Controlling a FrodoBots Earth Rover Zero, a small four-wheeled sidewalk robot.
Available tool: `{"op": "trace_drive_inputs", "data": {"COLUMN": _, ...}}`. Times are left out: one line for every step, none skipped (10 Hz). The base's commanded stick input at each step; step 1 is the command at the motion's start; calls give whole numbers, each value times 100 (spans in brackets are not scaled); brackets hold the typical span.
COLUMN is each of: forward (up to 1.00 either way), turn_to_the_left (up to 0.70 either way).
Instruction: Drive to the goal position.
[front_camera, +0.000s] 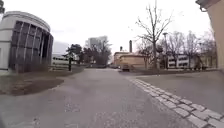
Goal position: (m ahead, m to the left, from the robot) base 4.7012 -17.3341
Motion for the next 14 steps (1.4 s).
{"op": "trace_drive_inputs", "data": {"forward": 100, "turn_to_the_left": 0}}
{"op": "trace_drive_inputs", "data": {"forward": 100, "turn_to_the_left": 0}}
{"op": "trace_drive_inputs", "data": {"forward": 100, "turn_to_the_left": 0}}
{"op": "trace_drive_inputs", "data": {"forward": 100, "turn_to_the_left": 0}}
{"op": "trace_drive_inputs", "data": {"forward": 100, "turn_to_the_left": 24}}
{"op": "trace_drive_inputs", "data": {"forward": 100, "turn_to_the_left": 40}}
{"op": "trace_drive_inputs", "data": {"forward": 100, "turn_to_the_left": 40}}
{"op": "trace_drive_inputs", "data": {"forward": 100, "turn_to_the_left": 40}}
{"op": "trace_drive_inputs", "data": {"forward": 100, "turn_to_the_left": 29}}
{"op": "trace_drive_inputs", "data": {"forward": 100, "turn_to_the_left": 0}}
{"op": "trace_drive_inputs", "data": {"forward": 100, "turn_to_the_left": 0}}
{"op": "trace_drive_inputs", "data": {"forward": 100, "turn_to_the_left": 0}}
{"op": "trace_drive_inputs", "data": {"forward": 100, "turn_to_the_left": 0}}
{"op": "trace_drive_inputs", "data": {"forward": 100, "turn_to_the_left": 0}}
